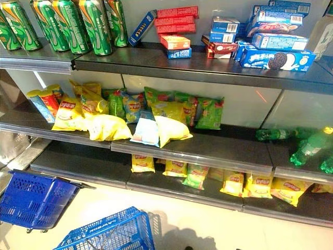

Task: Pick up the snacks into the basket

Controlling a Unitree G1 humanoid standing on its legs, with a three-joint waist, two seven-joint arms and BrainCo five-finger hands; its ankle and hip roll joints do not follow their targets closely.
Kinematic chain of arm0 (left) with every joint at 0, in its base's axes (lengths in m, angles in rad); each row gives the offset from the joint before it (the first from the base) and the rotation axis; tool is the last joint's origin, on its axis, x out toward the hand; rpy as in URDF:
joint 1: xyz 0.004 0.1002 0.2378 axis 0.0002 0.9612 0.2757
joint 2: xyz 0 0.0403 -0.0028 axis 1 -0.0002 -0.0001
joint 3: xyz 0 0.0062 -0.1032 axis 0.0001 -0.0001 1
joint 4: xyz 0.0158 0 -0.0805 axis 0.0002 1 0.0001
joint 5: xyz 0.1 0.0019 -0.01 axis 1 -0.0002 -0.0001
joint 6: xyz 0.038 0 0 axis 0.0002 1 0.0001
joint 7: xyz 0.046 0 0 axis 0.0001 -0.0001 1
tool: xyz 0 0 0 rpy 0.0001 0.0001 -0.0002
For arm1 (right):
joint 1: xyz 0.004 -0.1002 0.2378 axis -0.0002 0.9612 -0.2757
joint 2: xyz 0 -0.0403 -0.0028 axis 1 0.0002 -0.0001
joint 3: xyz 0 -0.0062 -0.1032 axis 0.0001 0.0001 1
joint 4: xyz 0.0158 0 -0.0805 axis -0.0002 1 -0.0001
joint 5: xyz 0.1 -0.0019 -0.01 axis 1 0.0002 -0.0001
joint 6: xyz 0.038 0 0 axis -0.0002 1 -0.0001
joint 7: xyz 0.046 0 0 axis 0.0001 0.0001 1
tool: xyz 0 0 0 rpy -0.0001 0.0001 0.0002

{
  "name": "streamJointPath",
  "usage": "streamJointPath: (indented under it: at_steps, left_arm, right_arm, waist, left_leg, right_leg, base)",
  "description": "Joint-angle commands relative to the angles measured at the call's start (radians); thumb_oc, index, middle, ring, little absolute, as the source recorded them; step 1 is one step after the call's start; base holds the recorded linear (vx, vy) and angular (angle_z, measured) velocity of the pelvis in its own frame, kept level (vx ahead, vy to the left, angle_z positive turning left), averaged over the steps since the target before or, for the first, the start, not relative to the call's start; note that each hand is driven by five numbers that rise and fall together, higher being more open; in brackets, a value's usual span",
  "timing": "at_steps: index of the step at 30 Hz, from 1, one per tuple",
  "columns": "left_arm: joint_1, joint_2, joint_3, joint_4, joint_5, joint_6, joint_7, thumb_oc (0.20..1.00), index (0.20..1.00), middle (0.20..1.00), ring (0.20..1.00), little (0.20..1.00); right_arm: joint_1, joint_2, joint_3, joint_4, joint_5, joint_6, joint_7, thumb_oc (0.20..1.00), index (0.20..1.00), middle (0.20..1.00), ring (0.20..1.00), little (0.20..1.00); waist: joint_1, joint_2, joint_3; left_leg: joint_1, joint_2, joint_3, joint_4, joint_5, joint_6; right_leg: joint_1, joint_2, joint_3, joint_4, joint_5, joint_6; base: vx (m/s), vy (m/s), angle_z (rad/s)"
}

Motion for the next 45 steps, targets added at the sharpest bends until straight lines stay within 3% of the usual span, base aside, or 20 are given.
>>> streamJointPath:
  at_steps: [1, 7, 13, 14, 15, 21, 24, 30, 33, 35, 39, 45]
  left_arm:
    - [-0.042, -0.006, 0.000, -0.038, -0.001, -0.047, -0.027, 0.200, 0.200, 0.200, 0.200, 0.200]
    - [-0.051, -0.003, 0.002, -0.065, -0.029, -0.061, -0.019, 0.200, 0.200, 0.200, 0.200, 0.200]
    - [0.008, 0.031, 0.041, -0.363, -0.120, -0.116, 0.031, 0.200, 0.200, 0.200, 0.200, 0.200]
    - [0.010, 0.031, 0.040, -0.365, -0.120, -0.115, 0.031, 0.200, 0.200, 0.200, 0.200, 0.200]
    - [0.026, 0.057, 0.042, -0.512, -0.121, -0.131, 0.041, 0.200, 0.200, 0.200, 0.200, 0.200]
    - [0.072, 0.120, 0.123, -0.959, -0.216, -0.173, 0.040, 0.200, 0.200, 0.200, 0.200, 0.200]
    - [0.073, 0.127, 0.142, -1.052, -0.226, -0.176, 0.046, 0.200, 0.200, 0.200, 0.200, 0.200]
    - [0.060, 0.170, 0.178, -1.190, -0.164, -0.188, 0.073, 0.200, 0.200, 0.200, 0.200, 0.200]
    - [0.060, 0.187, 0.185, -1.218, -0.088, -0.188, 0.088, 0.200, 0.200, 0.200, 0.200, 0.200]
    - [0.060, 0.187, 0.183, -1.249, -0.066, -0.194, 0.093, 0.200, 0.200, 0.200, 0.200, 0.200]
    - [0.035, 0.186, 0.146, -1.275, -0.053, -0.195, 0.082, 0.200, 0.200, 0.200, 0.200, 0.200]
    - [0.014, 0.168, 0.068, -1.308, -0.108, -0.201, 0.051, 0.200, 0.200, 0.200, 0.200, 0.200]
  right_arm:
    - [-0.031, -0.018, 0.028, -0.021, -0.004, -0.027, 0.008, 1.000, 1.000, 1.000, 1.000, 1.000]
    - [-0.037, -0.026, 0.020, -0.066, 0.024, -0.048, 0.003, 1.000, 1.000, 1.000, 1.000, 1.000]
    - [-0.003, -0.077, -0.098, -0.570, 0.163, -0.142, -0.072, 1.000, 1.000, 1.000, 1.000, 1.000]
    - [-0.001, -0.077, -0.099, -0.573, 0.163, -0.140, -0.072, 1.000, 1.000, 1.000, 1.000, 1.000]
    - [-0.009, -0.107, -0.126, -0.744, 0.150, -0.168, -0.084, 1.000, 1.000, 1.000, 1.000, 1.000]
    - [-0.032, -0.140, -0.210, -1.110, 0.153, -0.211, -0.074, 1.000, 1.000, 1.000, 1.000, 1.000]
    - [-0.033, -0.126, -0.227, -1.150, 0.173, -0.218, -0.079, 1.000, 1.000, 1.000, 1.000, 1.000]
    - [-0.103, -0.116, -0.192, -1.241, 0.137, -0.223, -0.076, 1.000, 1.000, 1.000, 1.000, 1.000]
    - [-0.145, -0.100, -0.155, -1.233, 0.137, -0.222, -0.074, 1.000, 1.000, 1.000, 1.000, 1.000]
    - [-0.152, -0.102, -0.155, -1.239, 0.141, -0.231, -0.075, 1.000, 1.000, 1.000, 1.000, 1.000]
    - [-0.185, -0.130, -0.147, -1.221, 0.139, -0.237, -0.088, 1.000, 1.000, 1.000, 1.000, 1.000]
    - [-0.305, -0.175, -0.096, -1.158, 0.126, -0.217, -0.122, 1.000, 1.000, 1.000, 1.000, 1.000]
  waist:
    - [0.003, -0.025, 0.010]
    - [0.001, -0.024, 0.007]
    - [-0.008, -0.022, 0.023]
    - [-0.007, -0.022, 0.023]
    - [-0.006, -0.023, 0.033]
    - [0.011, -0.051, 0.048]
    - [0.011, -0.062, 0.051]
    - [0.008, -0.064, 0.110]
    - [0.018, -0.072, 0.114]
    - [0.011, -0.081, 0.115]
    - [-0.012, -0.085, 0.115]
    - [0.000, -0.061, 0.103]
  left_leg:
    - [-0.071, -0.031, 0.060, 0.002, 0.018, 0.002]
    - [-0.069, -0.030, 0.059, 0.002, 0.016, 0.003]
    - [-0.066, -0.034, 0.073, 0.002, 0.016, 0.014]
    - [-0.065, -0.034, 0.074, 0.002, 0.015, 0.014]
    - [-0.073, -0.040, 0.081, 0.003, 0.017, 0.022]
    - [-0.108, -0.077, 0.097, 0.031, 0.002, 0.048]
    - [-0.106, -0.090, 0.096, 0.040, -0.007, 0.059]
    - [-0.089, -0.085, 0.120, 0.044, -0.018, 0.081]
    - [-0.071, -0.088, 0.123, 0.042, -0.028, 0.083]
    - [-0.062, -0.101, 0.113, 0.032, -0.029, 0.089]
    - [-0.039, -0.125, 0.069, 0.006, -0.028, 0.090]
    - [-0.037, -0.111, 0.034, 0.068, -0.079, 0.064]
  right_leg:
    - [0.041, -0.053, 0.039, 0.010, -0.108, 0.130]
    - [0.042, -0.052, 0.044, 0.010, -0.110, 0.129]
    - [0.033, -0.057, 0.067, 0.010, -0.102, 0.142]
    - [0.033, -0.056, 0.068, 0.010, -0.102, 0.142]
    - [0.018, -0.062, 0.080, 0.010, -0.091, 0.149]
    - [-0.021, -0.093, 0.116, 0.010, -0.060, 0.175]
    - [-0.021, -0.107, 0.119, 0.018, -0.059, 0.178]
    - [-0.145, -0.079, 0.133, 0.234, -0.071, 0.170]
    - [-0.155, -0.046, 0.118, 0.199, -0.071, 0.153]
    - [-0.187, 0.005, 0.128, 0.152, -0.051, 0.140]
    - [-0.231, 0.064, 0.154, 0.084, 0.015, 0.154]
    - [-0.181, 0.041, 0.156, 0.069, 0.006, 0.137]
  base:
    - [0.00, 0.000, 0.00]
    - [0.00, 0.005, -0.01]
    - [-0.01, 0.044, -0.08]
    - [-0.06, 0.092, -0.12]
    - [-0.06, 0.097, -0.17]
    - [-0.05, 0.131, -0.18]
    - [0.02, 0.143, -0.01]
    - [-0.05, 0.088, -0.18]
    - [0.07, 0.018, -0.36]
    - [0.09, 0.007, -0.10]
    - [0.14, -0.013, 0.11]
    - [0.14, -0.134, 0.38]
